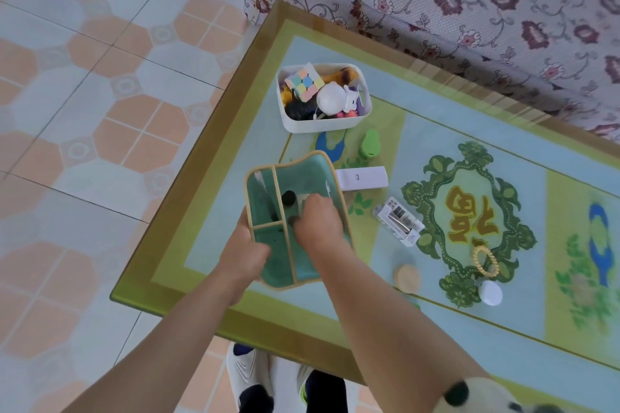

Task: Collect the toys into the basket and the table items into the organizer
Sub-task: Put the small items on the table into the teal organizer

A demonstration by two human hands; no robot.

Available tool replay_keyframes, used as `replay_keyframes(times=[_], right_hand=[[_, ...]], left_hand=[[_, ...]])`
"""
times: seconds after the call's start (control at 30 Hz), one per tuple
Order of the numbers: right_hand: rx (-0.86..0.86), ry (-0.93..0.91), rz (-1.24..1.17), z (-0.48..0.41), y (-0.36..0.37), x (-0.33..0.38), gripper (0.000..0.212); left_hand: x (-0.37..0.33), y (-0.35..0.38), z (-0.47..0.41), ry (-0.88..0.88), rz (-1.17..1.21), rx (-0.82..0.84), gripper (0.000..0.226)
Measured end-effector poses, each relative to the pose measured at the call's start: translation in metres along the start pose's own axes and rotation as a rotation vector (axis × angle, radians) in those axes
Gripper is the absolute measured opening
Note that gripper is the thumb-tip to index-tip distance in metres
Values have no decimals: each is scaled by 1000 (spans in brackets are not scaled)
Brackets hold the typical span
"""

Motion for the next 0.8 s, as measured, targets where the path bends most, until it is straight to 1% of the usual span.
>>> replay_keyframes(times=[0.07,0.2,0.27,0.33,0.4,0.47,0.53,0.6,0.63,0.67,0.73,0.8], right_hand=[[1,-15,-5,-2,0,1,8],[41,-58,18,-2,-5,5,15],[27,-95,16,-1,-14,7,5],[-47,-159,19,0,-28,8,21],[-192,-233,17,-3,-49,5,22],[-327,-258,27,-11,-69,-9,21],[-364,-229,46,-25,-77,-31,17],[-309,-202,106,-40,-71,-54,15],[-256,-206,156,-48,-65,-64,19],[-194,-224,214,-55,-58,-73,27],[-78,-266,328,-69,-42,-86,51],[-11,-299,419,-83,-28,-94,72]], left_hand=[[3,0,-2,-8,-2,4,57],[5,-1,-5,-28,20,1,57],[2,-3,-5,-36,41,7,59],[-1,-5,-6,-41,58,11,55],[-3,-8,-9,-41,72,10,55],[-5,-10,-13,-47,64,1,55],[-7,-12,-16,-53,64,-15,54],[-7,-13,-21,-60,55,-33,55],[-5,-13,-24,-66,46,-44,56],[-4,-14,-26,-73,39,-50,58],[-2,-13,-31,-81,32,-58,58],[1,-12,-35,-83,35,-66,56]])
Point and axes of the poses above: each hand's wrist, its own z-axis away from the middle knuckle, its own y-axis out of the palm, x = y × z, the point moved 4 cm from there along -z, towards the middle knuckle, and after that the axes turned 11 degrees about -y, right-handed, at the moved point
